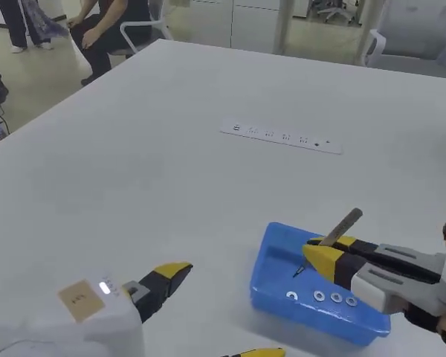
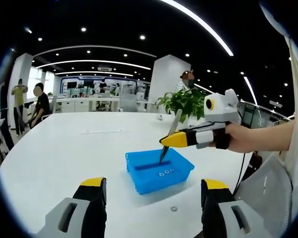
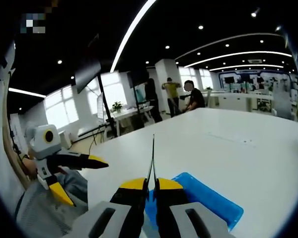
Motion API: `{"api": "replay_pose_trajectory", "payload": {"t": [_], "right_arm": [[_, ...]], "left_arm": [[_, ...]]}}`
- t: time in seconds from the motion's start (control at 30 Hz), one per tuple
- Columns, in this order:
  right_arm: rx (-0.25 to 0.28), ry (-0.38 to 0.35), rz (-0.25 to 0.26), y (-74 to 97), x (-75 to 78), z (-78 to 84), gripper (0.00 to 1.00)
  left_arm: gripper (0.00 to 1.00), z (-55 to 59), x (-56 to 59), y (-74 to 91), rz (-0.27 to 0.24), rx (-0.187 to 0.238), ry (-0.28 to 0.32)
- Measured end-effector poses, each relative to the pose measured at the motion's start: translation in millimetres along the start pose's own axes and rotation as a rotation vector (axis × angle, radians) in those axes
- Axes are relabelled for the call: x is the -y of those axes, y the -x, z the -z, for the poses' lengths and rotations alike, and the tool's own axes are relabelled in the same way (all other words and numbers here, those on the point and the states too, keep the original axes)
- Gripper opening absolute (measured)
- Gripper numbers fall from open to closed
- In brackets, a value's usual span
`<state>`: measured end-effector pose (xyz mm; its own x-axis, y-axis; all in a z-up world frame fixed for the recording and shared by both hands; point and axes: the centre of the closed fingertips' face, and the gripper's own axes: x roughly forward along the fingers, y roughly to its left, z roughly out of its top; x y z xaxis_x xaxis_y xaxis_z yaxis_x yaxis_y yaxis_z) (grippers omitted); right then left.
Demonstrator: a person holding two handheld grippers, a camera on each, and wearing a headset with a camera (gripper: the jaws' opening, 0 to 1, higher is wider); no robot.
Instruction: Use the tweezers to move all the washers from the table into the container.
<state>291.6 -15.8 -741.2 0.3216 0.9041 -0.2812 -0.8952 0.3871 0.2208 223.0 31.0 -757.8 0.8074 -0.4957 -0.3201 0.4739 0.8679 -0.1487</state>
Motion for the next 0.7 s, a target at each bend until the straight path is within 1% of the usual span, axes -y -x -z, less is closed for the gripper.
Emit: {"api": "replay_pose_trajectory", "payload": {"t": [0.1, 0.2, 0.27, 0.37, 0.4, 0.43, 0.5, 0.6, 0.7], "right_arm": [[-0.005, -0.002, -0.028, 1.3, -10.1, 7.3, 0.04], [-0.021, -0.030, -0.046, 2.1, -15.1, 18.4, 0.04], [-0.032, -0.041, -0.047, 2.3, -15.9, 25.6, 0.04], [-0.065, -0.060, -0.056, 2.8, -17.8, 40.1, 0.04], [-0.093, -0.075, -0.066, 2.7, -19.8, 48.6, 0.04], [-0.103, -0.073, -0.066, 2.4, -19.7, 53.0, 0.04], [-0.144, -0.070, -0.065, 2.0, -20.8, 66.8, 0.04], [-0.174, -0.079, -0.058, 0.3, -20.8, 81.7, 0.04], [-0.188, -0.088, -0.050, -1.8, -21.4, 91.0, 0.04]], "left_arm": [[0.79, 0.6, 1.0, -0.6, 0.004, -0.003, 0.000], [0.79, 0.1, 1.9, -0.9, 0.007, -0.002, -0.001], [0.79, 0.6, 1.9, -1.0, 0.006, -0.004, -0.001], [0.79, 0.9, 2.3, -1.2, 0.007, -0.007, -0.003], [0.79, 1.0, 2.6, -1.3, 0.009, -0.008, -0.003], [0.79, 1.0, 2.9, -1.4, 0.010, -0.008, -0.003], [0.79, 1.2, 2.8, -1.3, 0.010, -0.010, -0.006], [0.79, 1.6, 3.3, -1.4, 0.011, -0.012, -0.005], [0.79, 2.0, 3.3, -1.3, 0.011, -0.012, -0.006]]}}
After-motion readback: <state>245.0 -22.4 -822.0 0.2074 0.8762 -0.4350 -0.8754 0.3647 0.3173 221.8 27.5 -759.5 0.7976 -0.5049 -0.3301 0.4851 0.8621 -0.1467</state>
